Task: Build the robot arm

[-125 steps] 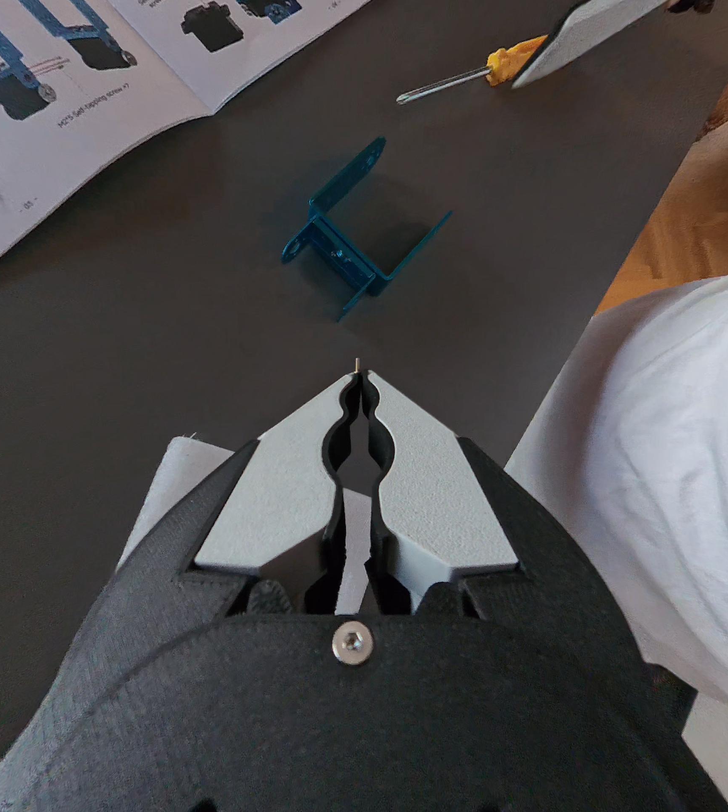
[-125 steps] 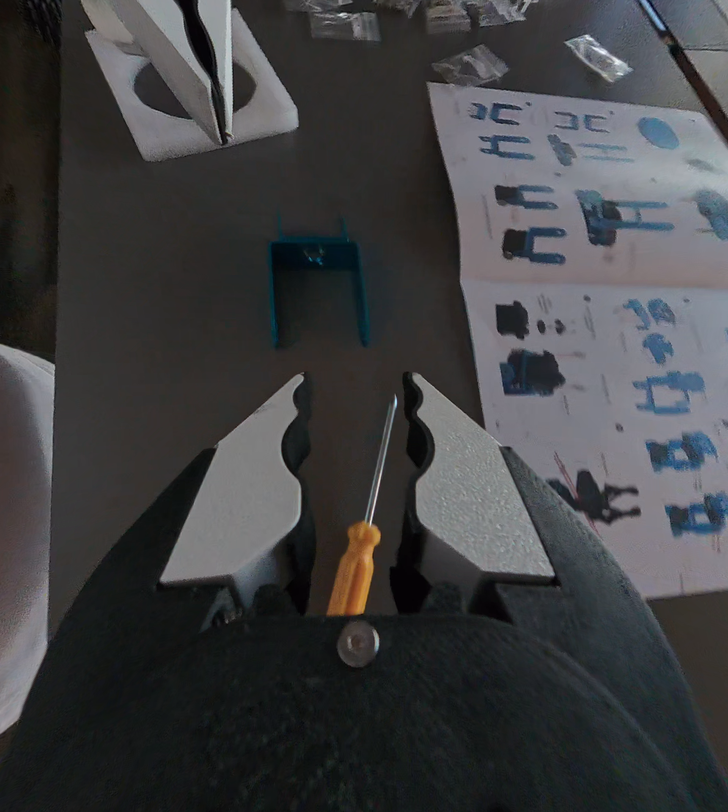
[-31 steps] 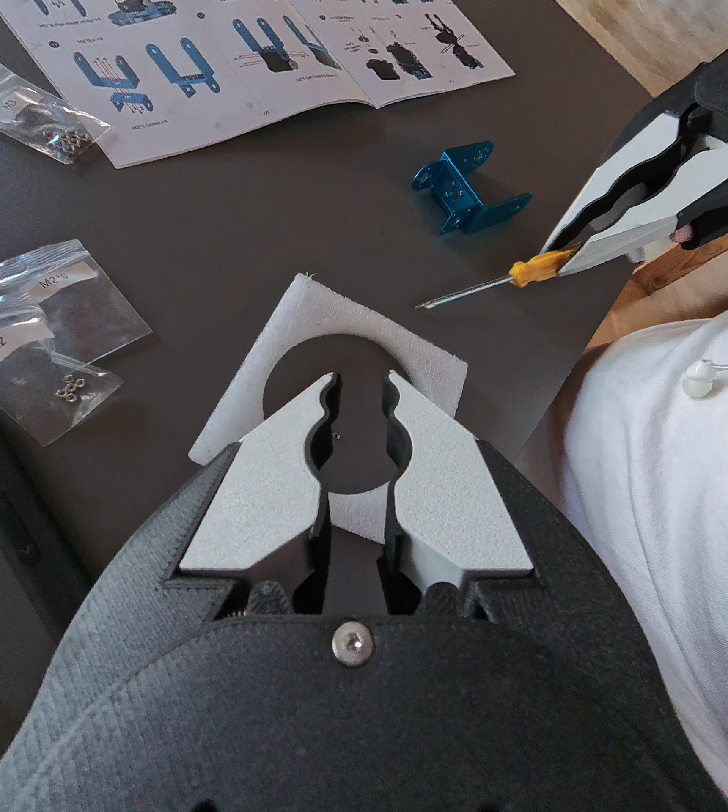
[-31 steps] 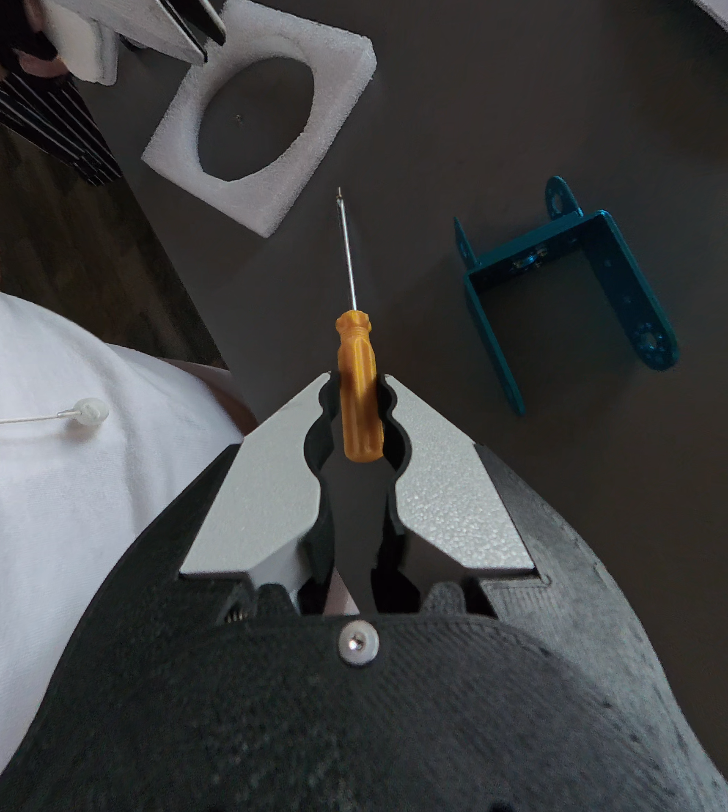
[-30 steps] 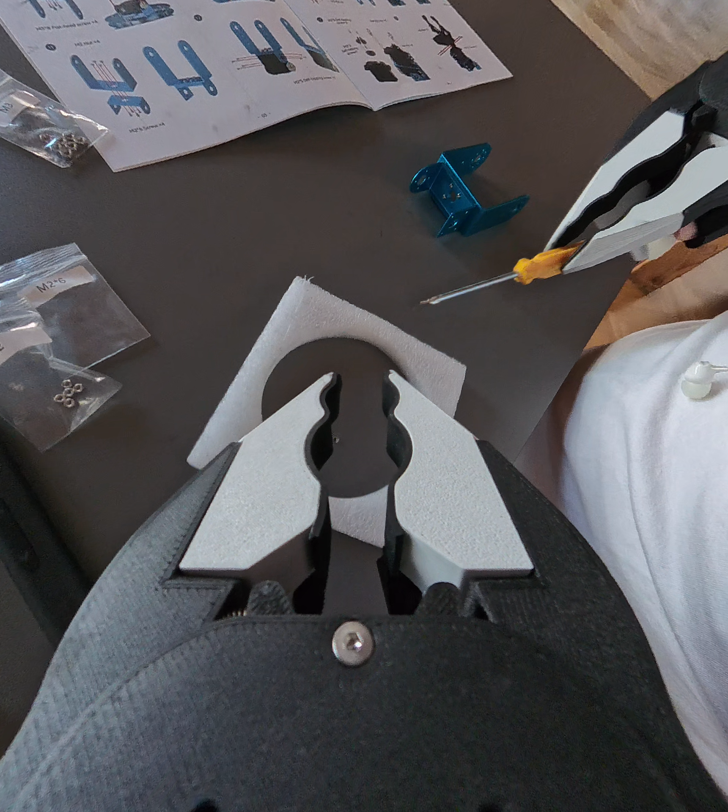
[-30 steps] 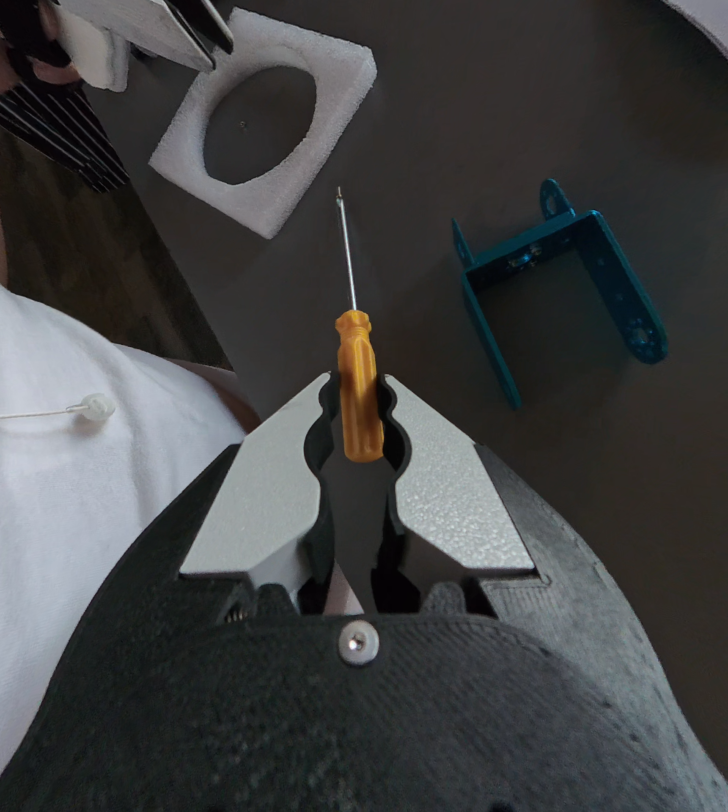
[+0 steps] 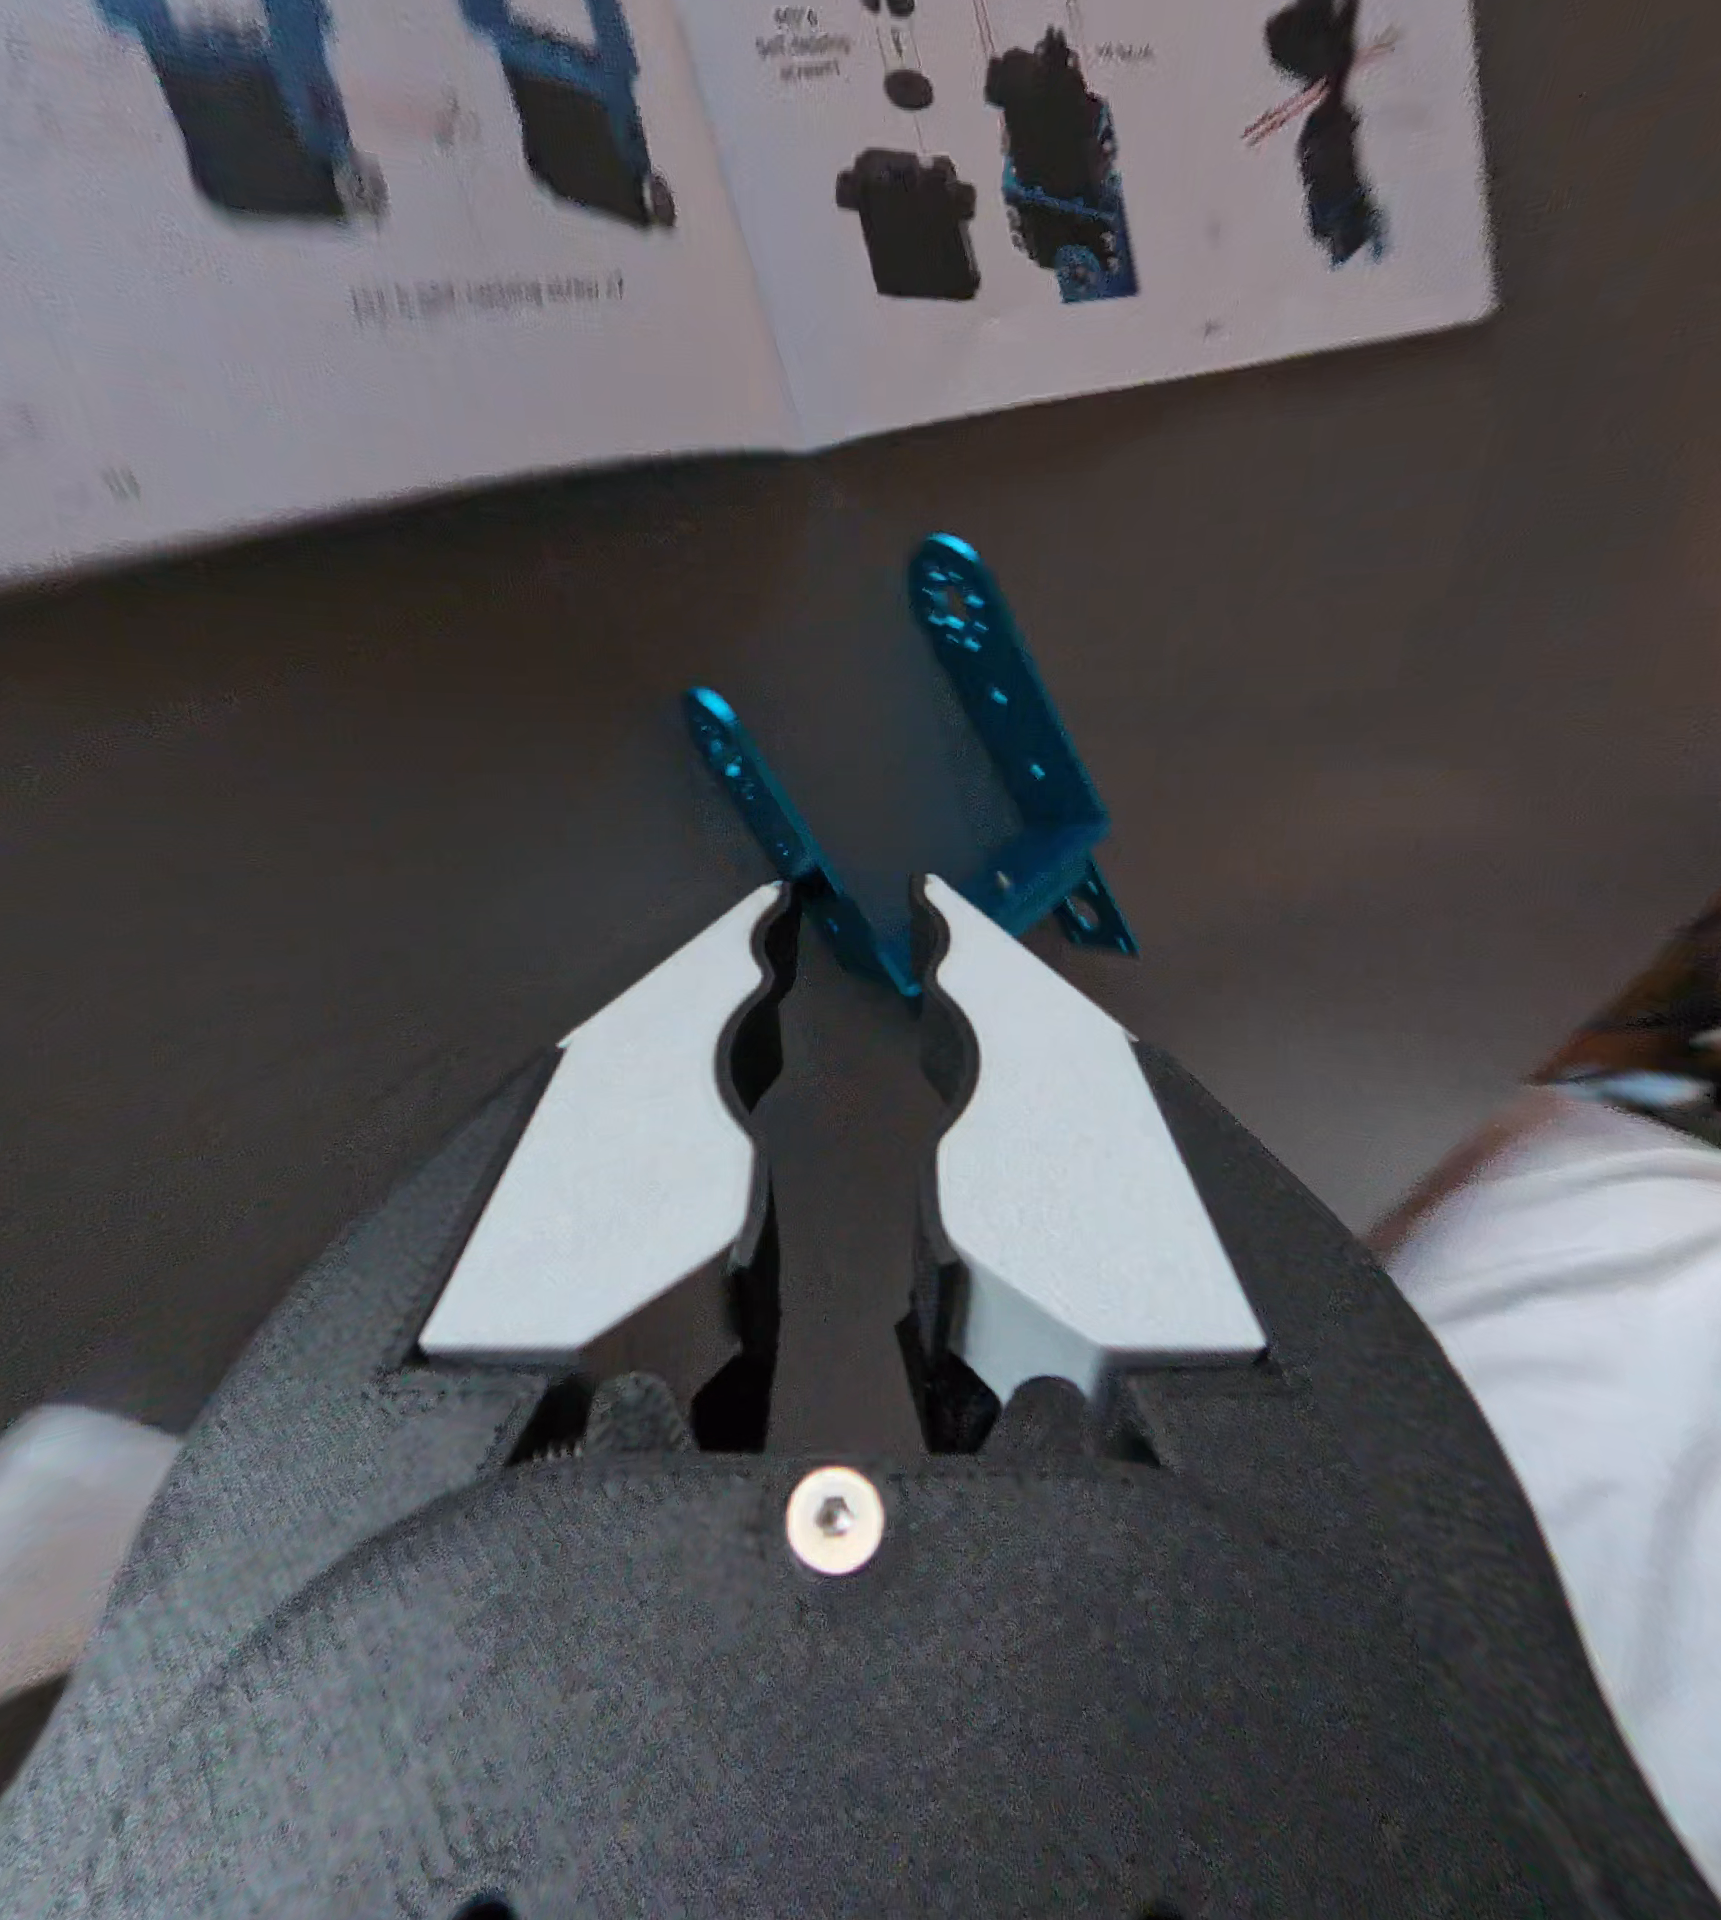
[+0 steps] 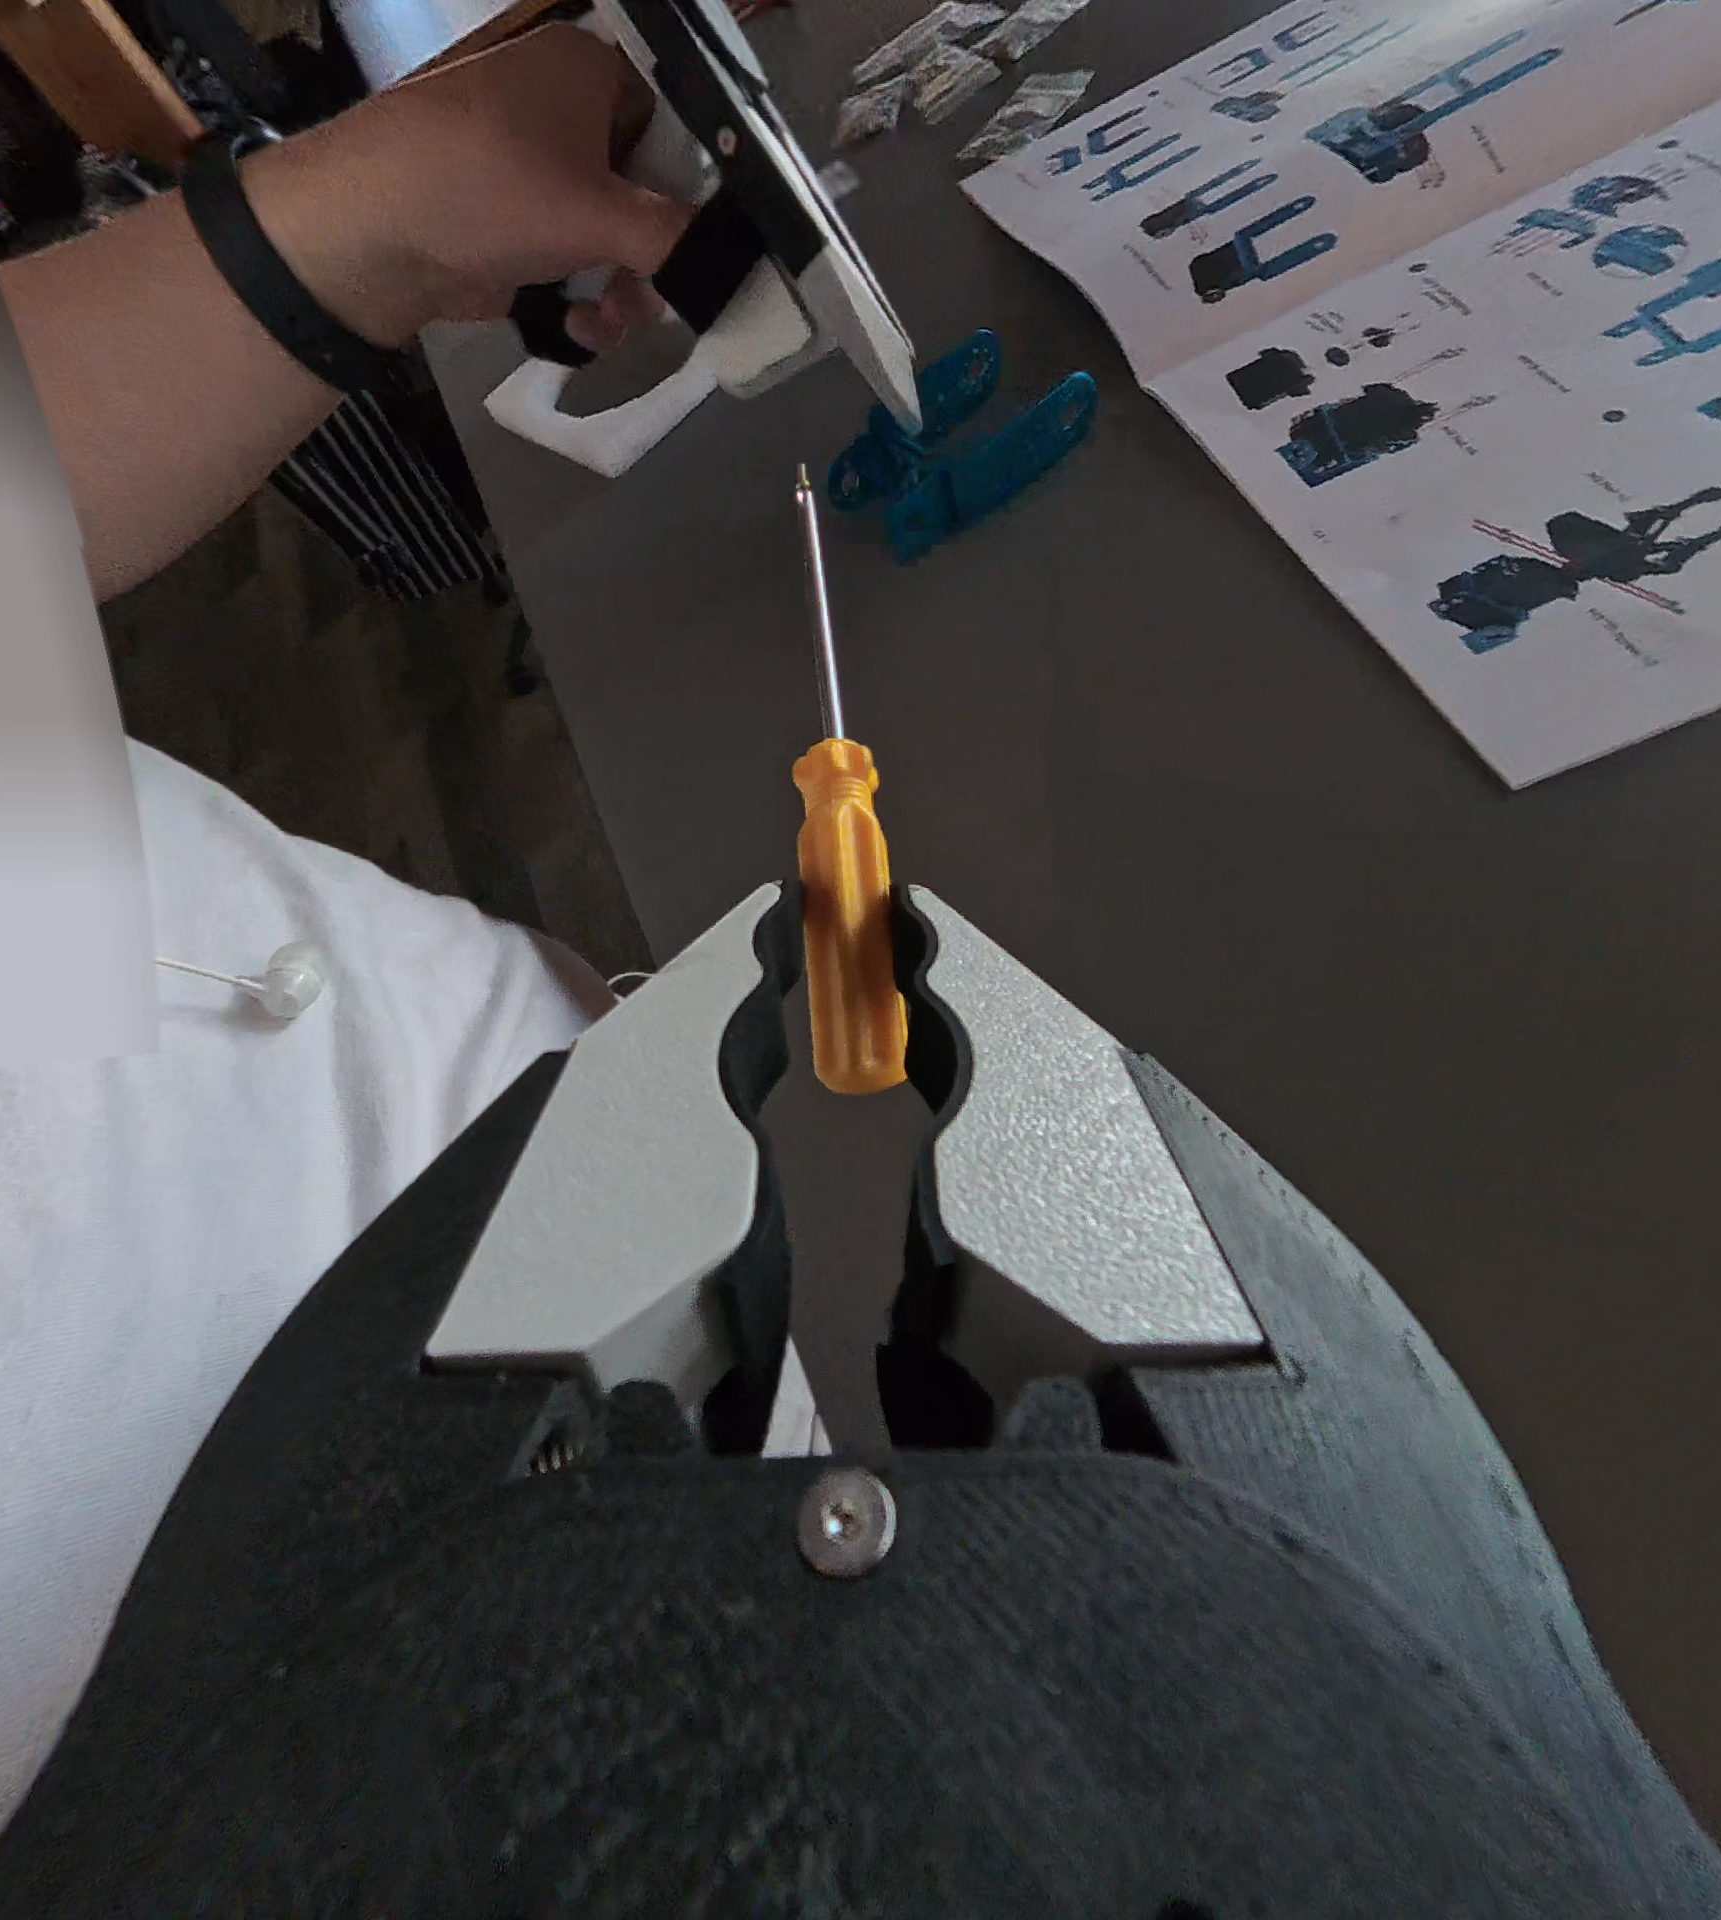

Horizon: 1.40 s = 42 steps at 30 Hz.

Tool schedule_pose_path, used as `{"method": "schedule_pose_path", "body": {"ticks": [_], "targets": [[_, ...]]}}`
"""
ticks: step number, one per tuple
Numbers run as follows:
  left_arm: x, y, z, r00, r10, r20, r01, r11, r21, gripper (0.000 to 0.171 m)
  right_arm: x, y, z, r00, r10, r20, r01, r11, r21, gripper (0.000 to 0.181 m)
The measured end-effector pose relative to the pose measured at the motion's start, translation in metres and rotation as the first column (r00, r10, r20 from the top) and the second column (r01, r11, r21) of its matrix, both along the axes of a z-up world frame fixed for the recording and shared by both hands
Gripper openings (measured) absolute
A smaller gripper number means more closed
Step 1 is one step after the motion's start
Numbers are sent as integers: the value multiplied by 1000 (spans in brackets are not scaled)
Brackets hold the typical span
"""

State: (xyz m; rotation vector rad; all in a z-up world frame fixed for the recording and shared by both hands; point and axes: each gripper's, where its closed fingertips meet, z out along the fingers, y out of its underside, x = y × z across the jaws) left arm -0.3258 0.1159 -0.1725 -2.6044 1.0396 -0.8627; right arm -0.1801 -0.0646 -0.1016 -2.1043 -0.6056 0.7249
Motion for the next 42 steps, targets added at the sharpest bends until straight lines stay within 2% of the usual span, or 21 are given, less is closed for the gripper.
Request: {"method": "schedule_pose_path", "body": {"ticks": [3, 5, 8, 9, 11, 12, 13, 15, 16, 17, 19, 20, 23, 26, 29, 30, 34, 36, 39, 42], "targets": [[-1, -28, 13, 961, 196, 197, -152, 964, -216, 20, 2, 11, -6, 996, 86, 32, -86, 996, 6, 15], [-7, -38, 18, 934, 260, 244, -201, 950, -240, 19, 3, 18, -11, 991, 124, 42, -124, 992, 9, 15], [-17, -38, 28, 944, 247, 220, -241, 969, -55, 22, 5, 25, -18, 989, 145, 41, -145, 989, 8, 15], [-14, -39, 36, 959, 191, 211, -205, 978, 44, 24, 6, 26, -21, 989, 142, 39, -143, 990, 10, 15], [1, -49, 48, 992, -17, 128, -18, 963, 268, 34, 9, 30, -26, 991, 130, 36, -130, 991, 9, 15], [7, -52, 49, 992, -119, 39, 95, 920, 380, 44, 9, 31, -29, 991, 127, 34, -127, 992, 4, 15], [10, -51, 48, 977, -200, -74, 211, 847, 488, 50, 8, 31, -32, 992, 125, 29, -125, 992, -2, 15], [13, -45, 44, 908, -321, -270, 418, 654, 630, 54, 6, 33, -37, 992, 121, 25, -121, 993, -12, 15], [15, -44, 40, 870, -368, -328, 492, 589, 641, 46, 4, 34, -40, 993, 117, 28, -117, 993, -18, 15], [18, -47, 33, 834, -424, -352, 549, 575, 607, 43, 3, 35, -42, 993, 110, 40, -109, 994, -21, 15], [21, -61, 18, 759, -556, -338, 648, 597, 472, 52, 1, 37, -45, 994, 91, 64, -91, 996, -16, 15], [19, -64, 12, 719, -604, -345, 693, 580, 429, 51, -1, 37, -46, 994, 80, 69, -79, 997, -15, 15], [10, -54, -2, 619, -658, -429, 781, 458, 425, 40, -8, 39, -50, 997, 42, 72, -41, 999, -22, 15], [11, -56, -9, 553, -726, -410, 821, 388, 419, 18, -14, 41, -53, 996, -6, 86, 8, 1000, -20, 15], [12, -55, -9, 508, -760, -406, 842, 339, 420, 1, -21, 42, -52, 996, -53, 74, 54, 998, -18, 15], [12, -52, -9, 508, -758, -409, 840, 332, 429, 3, -23, 42, -51, 996, -66, 66, 67, 998, -15, 15], [-1, -59, -8, 472, -813, -339, 862, 347, 369, 0, -26, 40, -44, 992, -115, 44, 115, 993, 5, 15], [-9, -66, -1, 455, -849, -271, 880, 382, 282, 0, -28, 38, -38, 992, -127, 30, 126, 992, 20, 15], [-17, -83, 29, 446, -893, -58, 894, 441, 79, 0, -26, 33, -31, 991, -132, 12, 132, 991, 37, 15], [-21, -96, 72, 443, -869, 218, 893, 409, -187, 0, -21, 29, -29, 991, -137, 4, 137, 990, 43, 15]]}}
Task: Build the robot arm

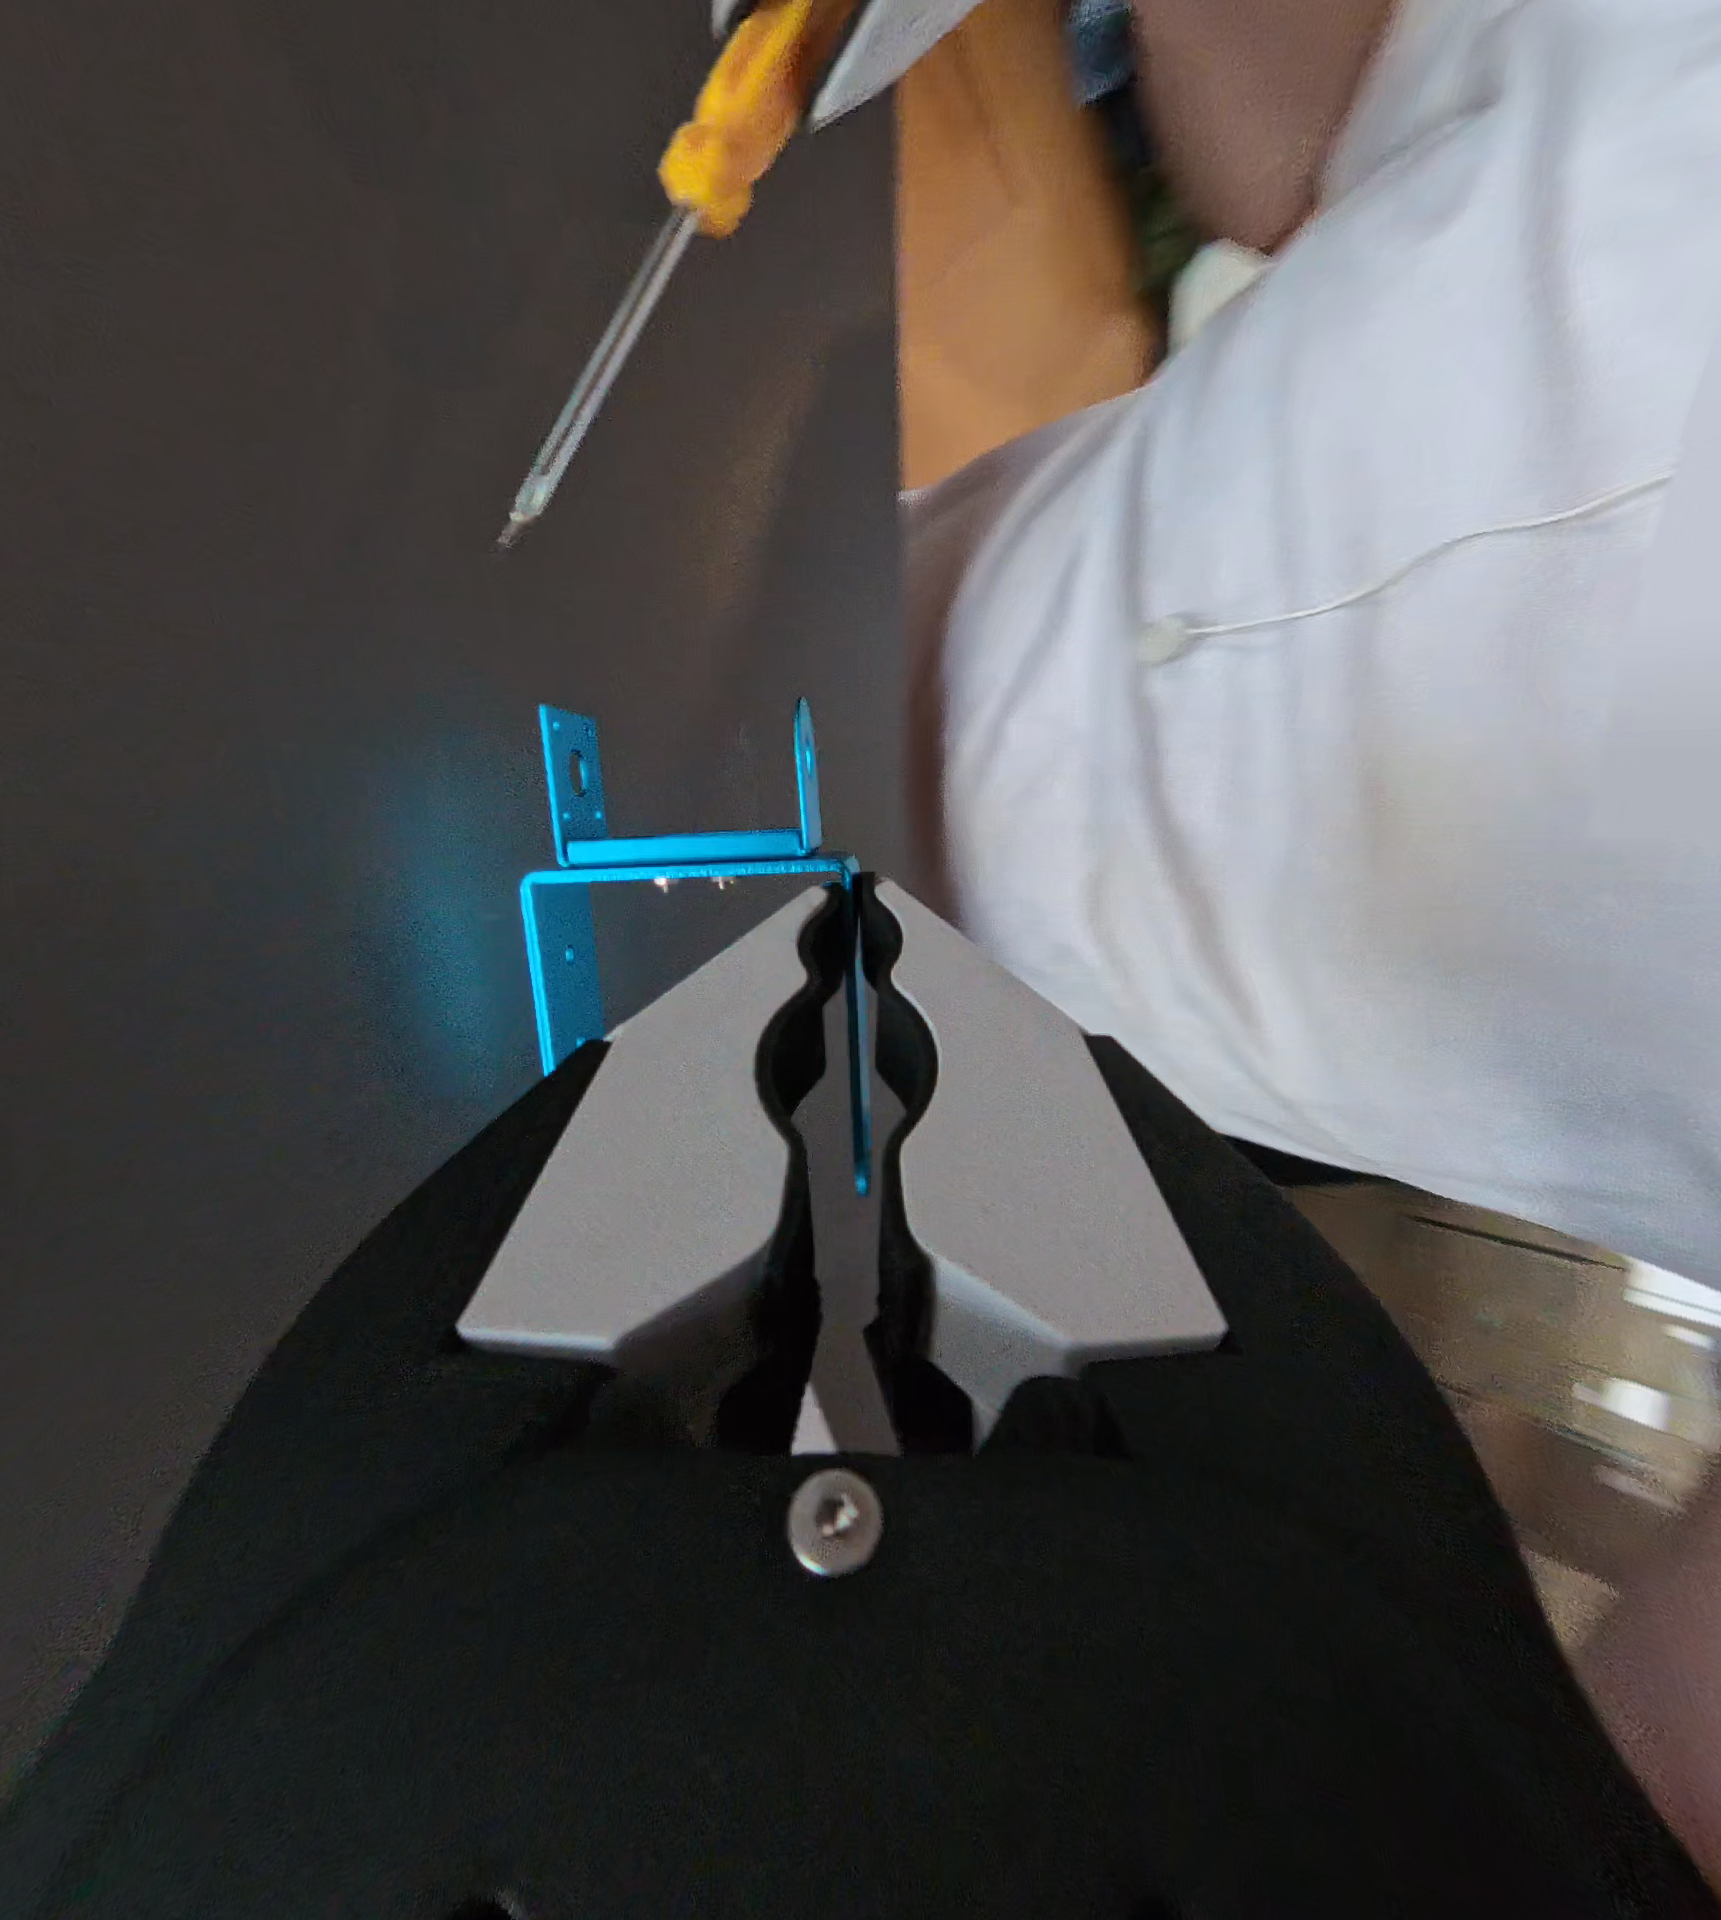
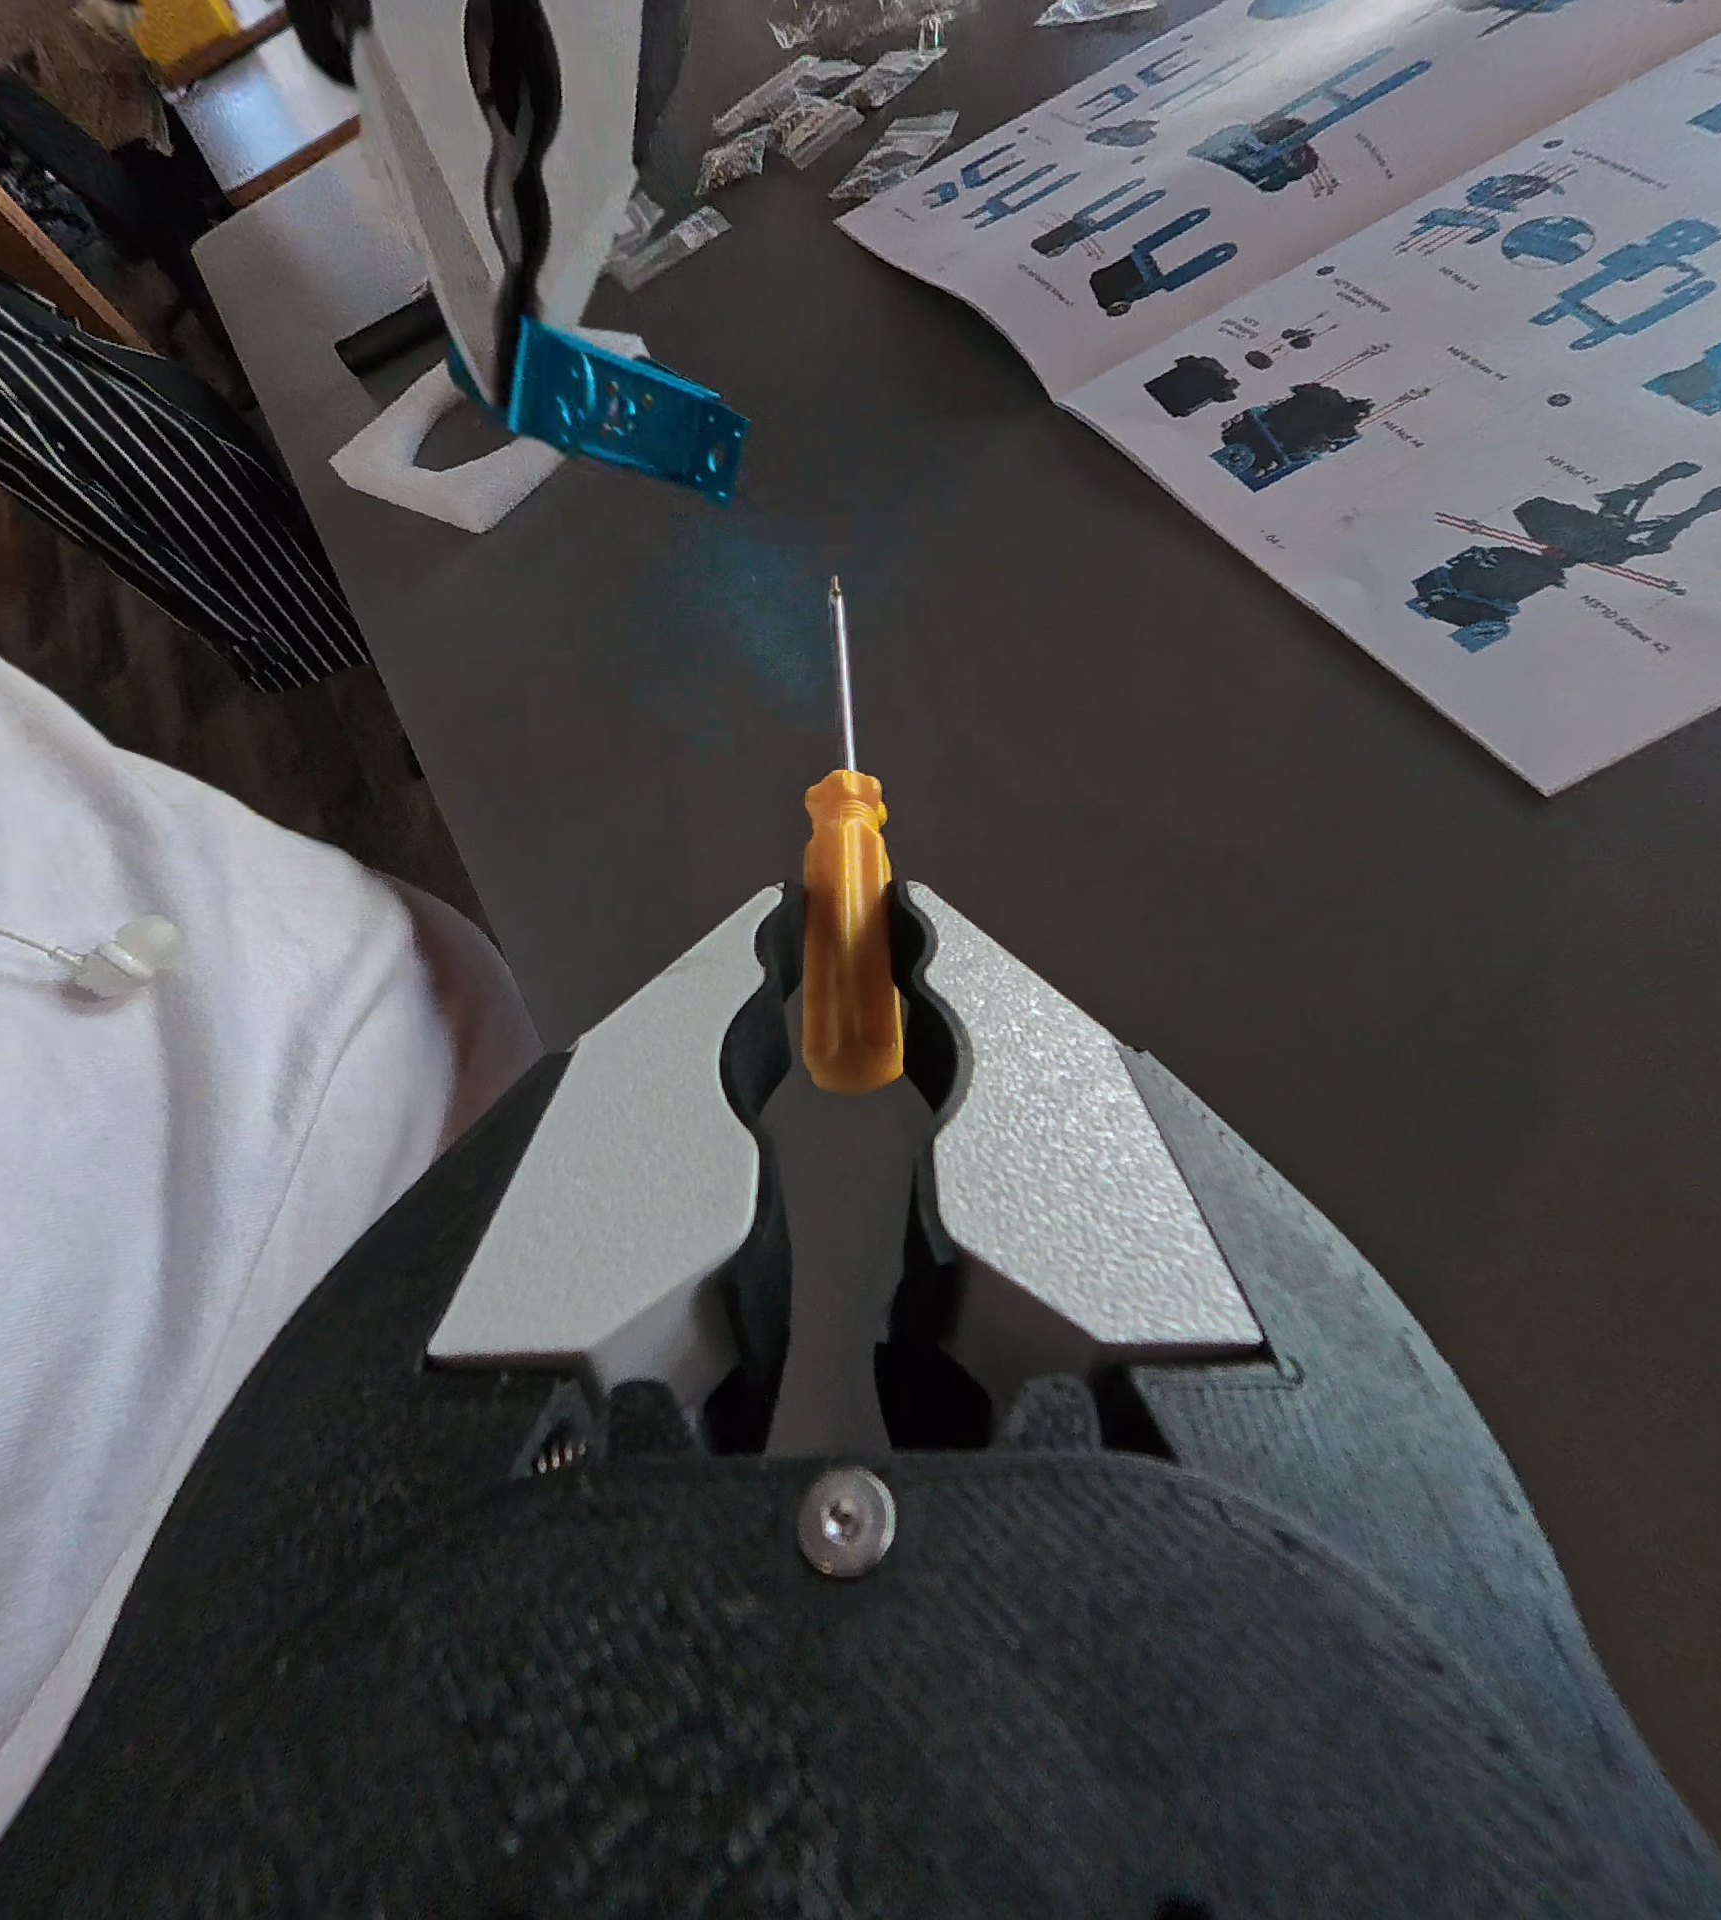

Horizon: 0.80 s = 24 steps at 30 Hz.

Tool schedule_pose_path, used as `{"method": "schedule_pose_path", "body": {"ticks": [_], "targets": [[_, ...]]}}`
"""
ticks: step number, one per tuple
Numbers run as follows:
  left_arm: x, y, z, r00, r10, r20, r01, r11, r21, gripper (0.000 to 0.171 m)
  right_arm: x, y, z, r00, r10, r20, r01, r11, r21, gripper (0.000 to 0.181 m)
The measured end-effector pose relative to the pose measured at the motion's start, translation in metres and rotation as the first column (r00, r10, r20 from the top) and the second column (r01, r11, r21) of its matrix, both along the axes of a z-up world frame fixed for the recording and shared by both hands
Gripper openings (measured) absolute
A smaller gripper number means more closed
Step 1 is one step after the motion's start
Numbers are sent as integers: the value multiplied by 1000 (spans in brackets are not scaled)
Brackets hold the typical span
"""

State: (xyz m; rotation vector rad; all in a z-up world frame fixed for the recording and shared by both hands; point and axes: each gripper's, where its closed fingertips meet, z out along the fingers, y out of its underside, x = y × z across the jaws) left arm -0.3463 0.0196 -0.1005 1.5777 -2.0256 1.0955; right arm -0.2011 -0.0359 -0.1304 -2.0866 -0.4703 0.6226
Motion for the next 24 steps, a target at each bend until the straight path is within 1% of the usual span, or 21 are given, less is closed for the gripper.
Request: {"method": "schedule_pose_path", "body": {"ticks": [1, 2, 3, 5, 7, 10, 11, 13, 15, 18, 21, 22, 24], "targets": [[-1, 0, 10, 998, -16, -53, 10, 994, -112, 0, 2, -1, 0, 1000, -1, 0, 1, 1000, 1, 15], [0, 3, 15, 994, -30, -109, 7, 979, -204, 0, 4, -2, 0, 1000, -3, 1, 3, 1000, 1, 15], [0, 6, 15, 983, -49, -175, -2, 960, -281, 0, 6, -3, 0, 1000, -5, 5, 5, 1000, 3, 15], [2, 8, 8, 956, -83, -281, -33, 922, -385, 0, 9, -5, 0, 1000, -10, 10, 10, 1000, 5, 15], [1, -2, 8, 936, -154, -317, -24, 869, -493, 0, 11, -8, 3, 1000, -4, 4, 4, 1000, 10, 15], [2, -14, 9, 907, -237, -347, -17, 804, -595, 0, 12, -11, 5, 1000, 5, 6, -5, 1000, 10, 15], [1, -16, 5, 895, -257, -363, -15, 798, -603, 0, 13, -12, 5, 1000, 7, 10, -7, 1000, 11, 15], [0, -16, -11, 879, -271, -391, 3, 825, -565, 0, 13, -13, 5, 1000, 13, 16, -13, 1000, 17, 15], [0, -17, -19, 872, -279, -402, 9, 831, -556, 0, 13, -14, 6, 1000, 13, 16, -13, 1000, 20, 15], [1, -18, -26, 881, -265, -392, 17, 845, -534, 0, 13, -15, 7, 1000, 11, 17, -12, 1000, 25, 15], [2, -18, -26, 888, -248, -388, 3, 846, -534, 0, 12, -15, 9, 1000, 15, 17, -16, 999, 30, 14], [3, -17, -26, 891, -238, -387, -5, 847, -532, 2, 12, -15, 9, 1000, 17, 18, -18, 999, 31, 15], [5, -15, -23, 898, -214, -385, -27, 846, -532, 16, 10, -15, 9, 999, 24, 22, -25, 999, 33, 15]]}}
